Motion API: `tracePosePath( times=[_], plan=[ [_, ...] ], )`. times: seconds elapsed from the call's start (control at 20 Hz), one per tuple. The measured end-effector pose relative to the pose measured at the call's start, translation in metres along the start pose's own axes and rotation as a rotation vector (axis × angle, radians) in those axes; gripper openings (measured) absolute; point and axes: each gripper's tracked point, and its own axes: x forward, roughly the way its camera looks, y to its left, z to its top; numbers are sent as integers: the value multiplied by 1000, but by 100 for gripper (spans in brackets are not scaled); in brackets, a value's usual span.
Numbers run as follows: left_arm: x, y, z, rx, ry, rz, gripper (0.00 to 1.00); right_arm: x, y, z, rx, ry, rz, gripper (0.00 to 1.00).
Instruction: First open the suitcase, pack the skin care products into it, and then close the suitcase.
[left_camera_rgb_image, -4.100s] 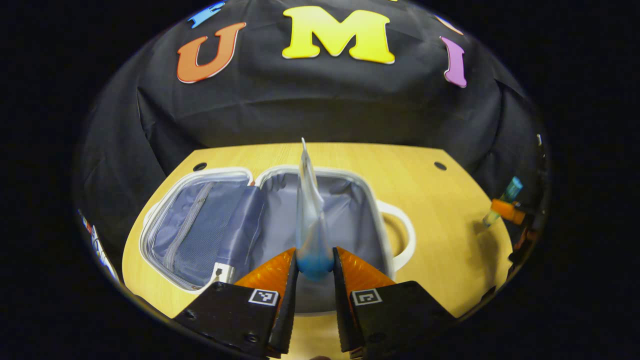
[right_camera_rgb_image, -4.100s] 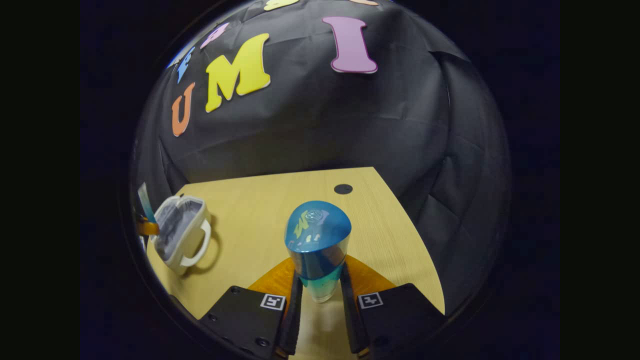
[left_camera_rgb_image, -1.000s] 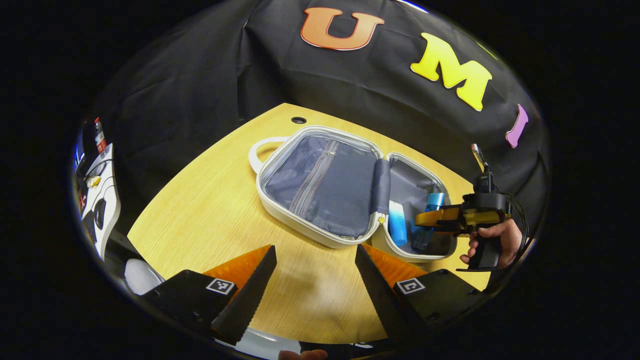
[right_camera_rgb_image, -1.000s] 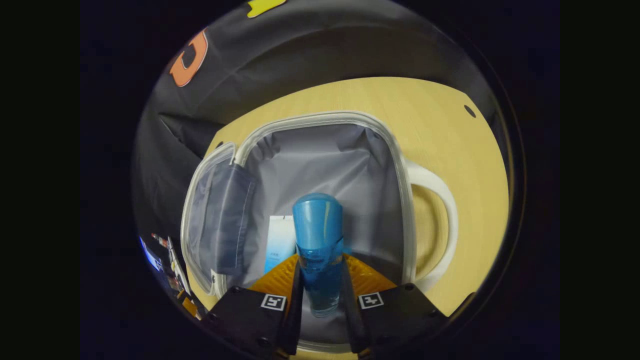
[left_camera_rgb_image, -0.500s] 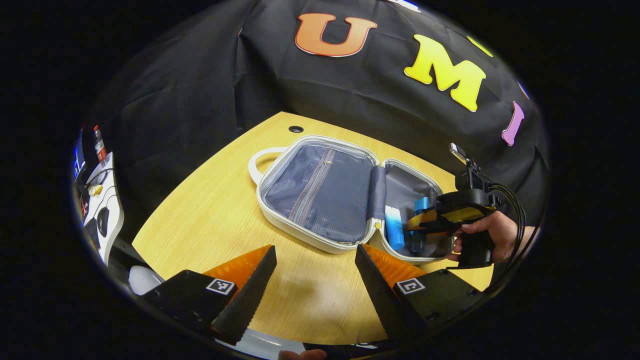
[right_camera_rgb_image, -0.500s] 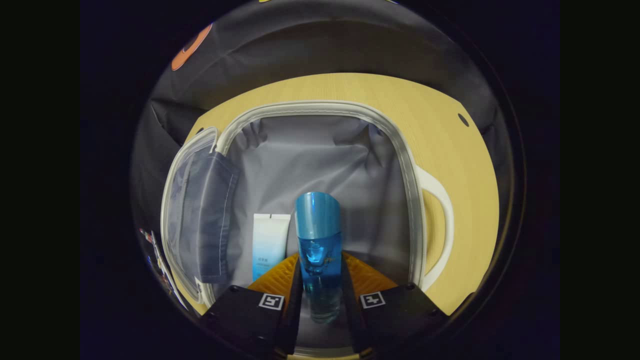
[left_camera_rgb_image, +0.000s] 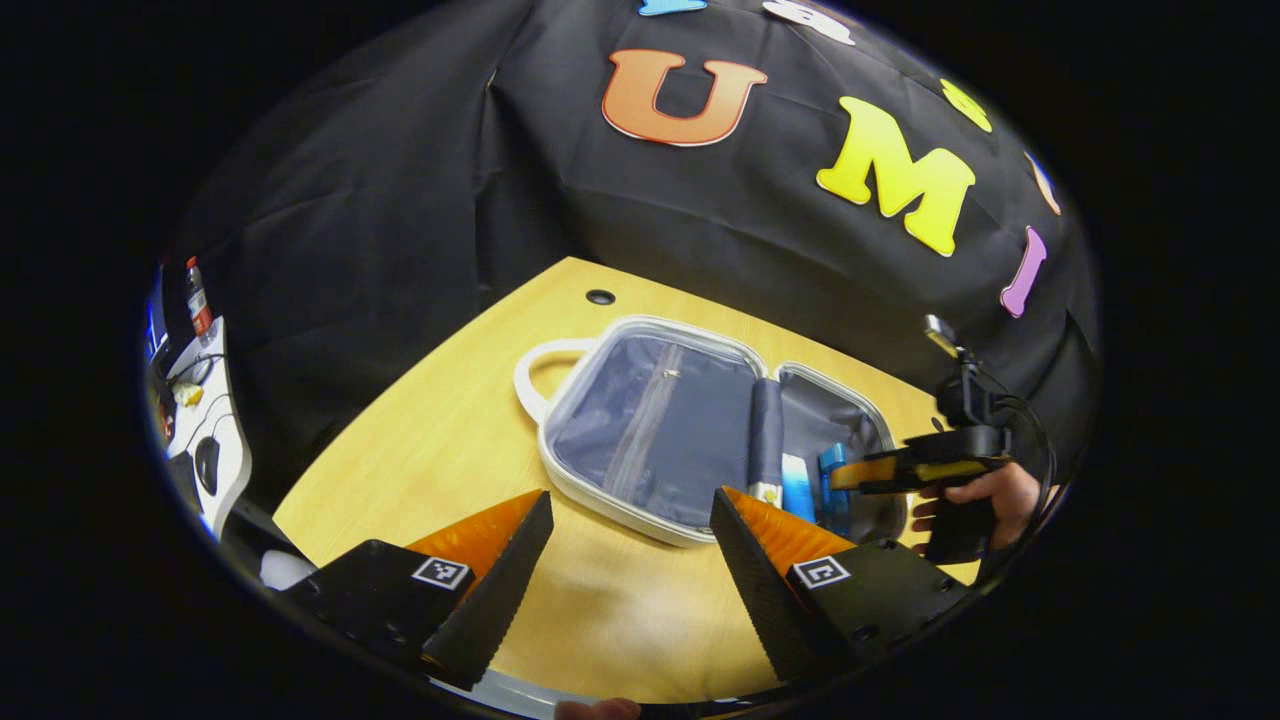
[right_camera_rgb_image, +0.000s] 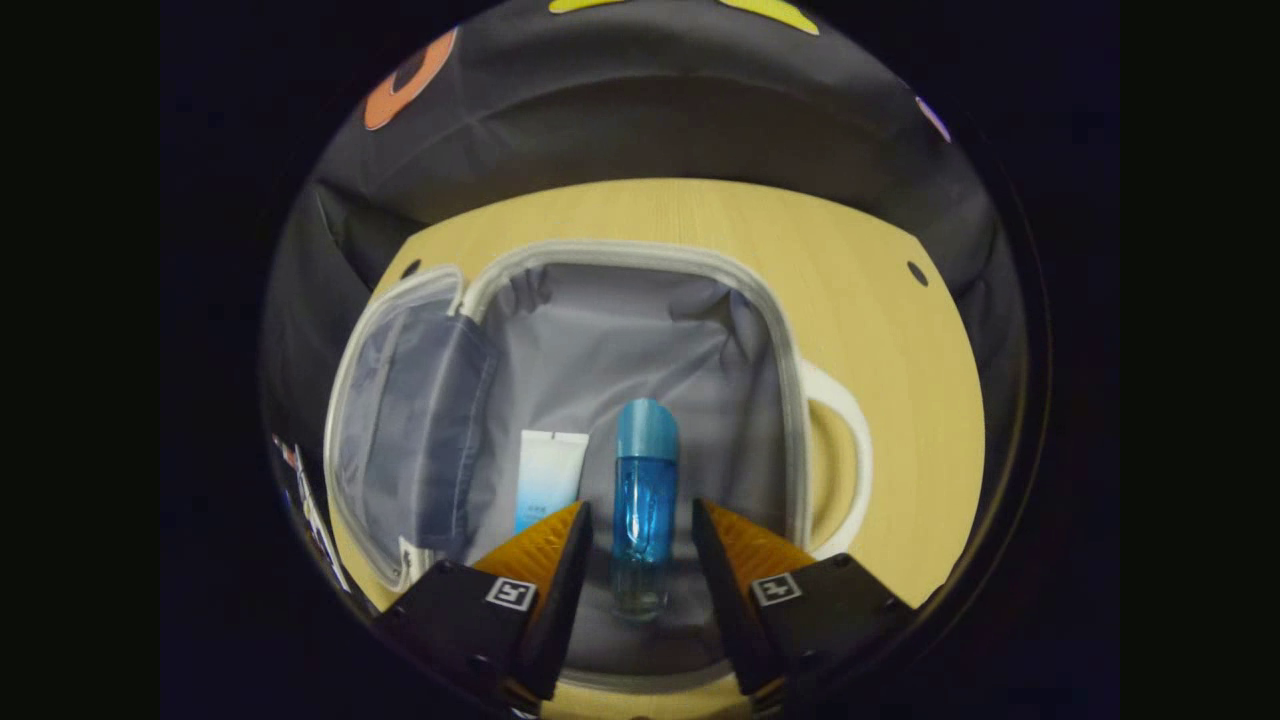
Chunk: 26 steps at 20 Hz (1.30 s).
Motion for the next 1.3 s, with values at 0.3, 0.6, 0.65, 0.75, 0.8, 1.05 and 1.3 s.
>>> tracePosePath(
  times=[0.3,0.6,0.65,0.75,0.8,1.05,1.3],
  plan=[
    [28,49,66,29,-176,-84,100,-105,-4,59,-269,-386,103,74],
    [124,115,71,-236,-95,-144,99,-174,-46,50,-327,-520,87,77],
    [141,123,67,-251,-77,-137,97,-180,-56,50,-316,-526,65,77],
    [169,126,60,-265,-18,-151,96,-187,-76,48,-305,-530,10,77],
    [182,127,58,-265,9,-156,96,-193,-86,50,-312,-545,-19,77],
    [223,120,36,-213,156,-133,77,-206,-92,44,-282,-568,-37,77],
    [232,116,34,-201,200,-102,21,-203,-89,31,-257,-562,-19,78]
  ],
)
